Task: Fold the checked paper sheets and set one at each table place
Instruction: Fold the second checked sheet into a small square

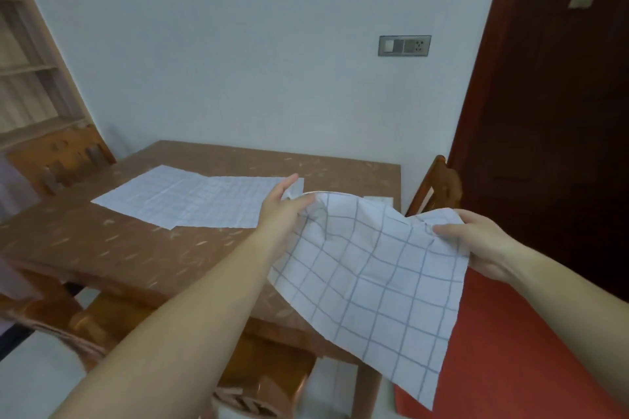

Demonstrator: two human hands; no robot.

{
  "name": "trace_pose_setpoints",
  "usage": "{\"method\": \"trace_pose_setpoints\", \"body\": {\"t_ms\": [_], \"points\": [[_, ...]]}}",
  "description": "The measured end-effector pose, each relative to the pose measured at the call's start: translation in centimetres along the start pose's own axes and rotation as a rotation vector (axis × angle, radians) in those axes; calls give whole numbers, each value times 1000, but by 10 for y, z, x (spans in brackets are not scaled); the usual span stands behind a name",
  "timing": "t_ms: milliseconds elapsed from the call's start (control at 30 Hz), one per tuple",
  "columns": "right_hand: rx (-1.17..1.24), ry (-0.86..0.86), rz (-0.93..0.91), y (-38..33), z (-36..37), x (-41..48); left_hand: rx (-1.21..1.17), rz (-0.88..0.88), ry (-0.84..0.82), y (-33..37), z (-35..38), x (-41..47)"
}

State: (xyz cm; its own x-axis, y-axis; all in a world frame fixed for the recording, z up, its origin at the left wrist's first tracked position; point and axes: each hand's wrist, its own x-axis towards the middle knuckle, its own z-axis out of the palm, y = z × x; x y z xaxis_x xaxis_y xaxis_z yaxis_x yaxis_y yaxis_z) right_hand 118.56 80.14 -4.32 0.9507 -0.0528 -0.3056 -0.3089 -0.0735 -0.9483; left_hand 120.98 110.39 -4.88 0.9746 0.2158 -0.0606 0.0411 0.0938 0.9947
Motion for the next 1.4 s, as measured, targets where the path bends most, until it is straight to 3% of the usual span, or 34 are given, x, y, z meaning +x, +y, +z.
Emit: {"method": "trace_pose_setpoints", "body": {"t_ms": [200,500,567,667,733,900,1067,1167,1400], "points": [[145,168,-14,16,-3,12,107,131,-1,29,0,-1],[522,195,93,41,-10,18,126,199,96,46,6,-6],[399,223,105,49,-11,19,163,215,92,47,10,-8],[-213,274,54,59,-5,18,307,293,32,49,22,-11],[-523,249,-80,56,5,16,432,354,-11,49,35,-15],[-486,-15,-418,16,56,-2,657,444,-122,46,65,-27],[-636,74,-656,-6,80,-5,741,518,-122,52,69,-36],[-672,43,-664,-4,77,-3,746,474,-125,57,62,-35],[-710,31,-677,-4,72,-6,486,422,-222,61,53,-32]]}}
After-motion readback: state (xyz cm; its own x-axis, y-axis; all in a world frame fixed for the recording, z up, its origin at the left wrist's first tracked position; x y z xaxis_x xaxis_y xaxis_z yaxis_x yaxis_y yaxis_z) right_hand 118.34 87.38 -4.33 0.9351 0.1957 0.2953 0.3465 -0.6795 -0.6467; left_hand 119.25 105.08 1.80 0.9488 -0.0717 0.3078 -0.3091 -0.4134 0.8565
